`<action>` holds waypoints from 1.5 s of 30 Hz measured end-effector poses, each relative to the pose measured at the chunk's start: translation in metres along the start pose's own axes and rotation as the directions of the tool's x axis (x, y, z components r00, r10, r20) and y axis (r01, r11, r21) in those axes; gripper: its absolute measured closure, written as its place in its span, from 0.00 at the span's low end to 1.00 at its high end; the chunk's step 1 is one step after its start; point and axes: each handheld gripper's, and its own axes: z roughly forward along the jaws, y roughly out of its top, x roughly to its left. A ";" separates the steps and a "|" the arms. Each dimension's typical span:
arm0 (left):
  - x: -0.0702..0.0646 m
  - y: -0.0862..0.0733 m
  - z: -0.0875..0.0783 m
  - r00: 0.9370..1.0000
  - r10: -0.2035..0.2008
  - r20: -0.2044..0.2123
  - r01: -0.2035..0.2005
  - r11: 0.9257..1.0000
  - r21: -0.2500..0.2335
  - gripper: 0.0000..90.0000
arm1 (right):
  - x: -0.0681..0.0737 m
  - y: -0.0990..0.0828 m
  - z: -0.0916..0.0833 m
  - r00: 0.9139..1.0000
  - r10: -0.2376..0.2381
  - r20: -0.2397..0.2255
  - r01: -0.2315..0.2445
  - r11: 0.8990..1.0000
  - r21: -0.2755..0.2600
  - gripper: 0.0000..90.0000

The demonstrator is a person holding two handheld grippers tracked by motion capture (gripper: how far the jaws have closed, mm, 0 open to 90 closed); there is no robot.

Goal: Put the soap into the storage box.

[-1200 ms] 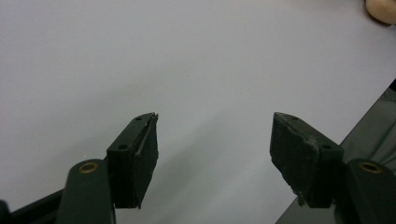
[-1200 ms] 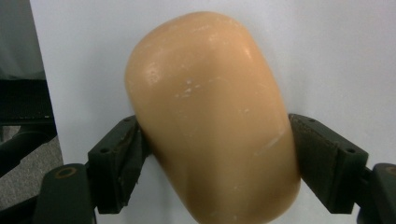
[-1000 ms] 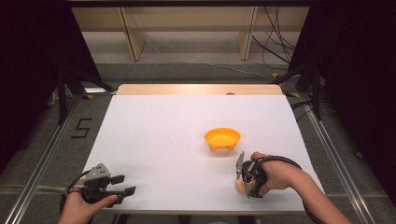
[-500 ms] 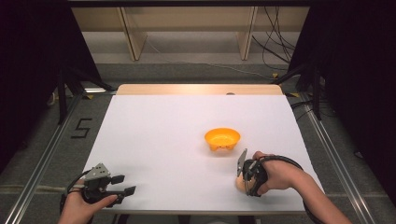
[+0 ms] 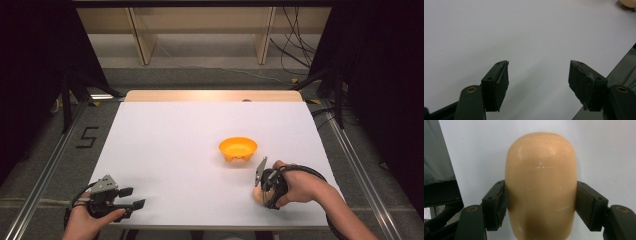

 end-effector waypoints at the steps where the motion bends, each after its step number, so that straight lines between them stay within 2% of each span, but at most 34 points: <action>1: 0.000 0.000 0.000 1.000 -0.002 0.002 0.002 1.000 -0.001 0.36 | 0.000 0.000 -0.001 1.000 0.002 0.000 -0.002 1.000 -0.003 0.37; 8: 0.000 0.000 0.000 1.000 -0.005 0.000 0.005 1.000 -0.005 0.36 | -0.001 -0.003 -0.003 0.999 0.038 0.001 -0.038 0.999 -0.034 0.37; 12: 0.000 0.000 0.000 1.000 -0.005 -0.001 0.005 1.000 -0.006 0.36 | -0.003 -0.005 -0.005 0.999 0.042 0.005 -0.041 0.998 -0.040 0.37; 14: 0.000 0.000 0.000 1.000 -0.003 0.000 0.003 1.000 -0.011 0.36 | -0.002 -0.006 -0.008 0.998 0.062 0.012 -0.061 0.997 -0.047 0.37; 18: 0.000 0.000 -0.001 1.000 -0.003 -0.001 0.003 1.000 -0.007 0.36 | -0.002 -0.008 -0.009 0.998 0.057 0.009 -0.056 0.997 -0.051 0.37; 23: 0.000 0.000 0.000 1.000 -0.003 0.001 0.003 1.000 -0.007 0.36 | -0.004 -0.010 -0.012 0.997 0.068 0.024 -0.066 0.996 -0.059 0.37; 30: 0.000 0.000 0.001 1.000 -0.004 0.000 0.004 1.000 -0.010 0.36 | -0.006 -0.011 -0.019 0.997 0.081 0.015 -0.080 0.995 -0.067 0.37; 31: 0.001 0.001 -0.001 1.000 0.016 0.001 -0.016 1.000 0.007 0.36 | -0.007 -0.011 -0.019 0.997 0.072 0.027 -0.070 0.995 -0.070 0.37; 32: 0.000 0.000 0.001 1.000 -0.005 0.001 0.005 1.000 -0.010 0.36 | -0.008 -0.011 -0.020 0.997 0.064 0.034 -0.061 0.996 -0.072 0.37; 33: 0.000 0.000 0.001 1.000 -0.004 0.001 0.004 1.000 -0.010 0.36 | -0.008 -0.011 -0.022 0.996 0.075 0.038 -0.073 0.996 -0.060 0.37; 34: 0.001 0.001 0.000 1.000 0.014 0.001 -0.014 1.000 0.005 0.36 | -0.010 -0.011 -0.023 0.998 0.066 0.017 -0.065 0.995 -0.081 0.37; 35: 0.001 0.001 0.000 1.000 0.014 0.001 -0.014 1.000 0.005 0.36 | -0.010 -0.011 -0.023 0.998 0.066 0.017 -0.065 0.995 -0.081 0.37; 37: 0.000 0.000 0.001 1.000 -0.004 0.001 0.004 1.000 -0.010 0.36 | -0.010 -0.011 -0.025 0.996 0.086 0.023 -0.084 0.992 -0.089 0.37; 39: 0.000 0.000 0.001 1.000 -0.005 0.000 0.005 1.000 -0.008 0.36 | -0.011 -0.011 -0.026 0.996 0.088 0.033 -0.084 0.990 -0.111 0.37; 40: 0.000 0.000 0.001 1.000 -0.005 0.000 0.005 1.000 -0.008 0.36 | -0.012 -0.011 -0.028 0.993 0.108 0.040 -0.103 0.988 -0.118 0.37; 41: -0.001 0.001 0.000 1.000 -0.005 -0.011 0.005 1.000 0.000 0.36 | -0.013 -0.012 -0.028 0.994 0.097 0.044 -0.091 0.988 -0.127 0.37; 42: -0.001 0.001 0.000 1.000 -0.006 -0.010 0.006 1.000 0.000 0.36 | -0.013 -0.012 -0.029 0.992 0.120 0.044 -0.114 0.985 -0.126 0.37; 45: -0.001 0.001 0.000 1.000 -0.006 -0.011 0.006 1.000 0.000 0.36 | -0.015 -0.013 -0.030 0.990 0.129 0.053 -0.120 0.982 -0.146 0.37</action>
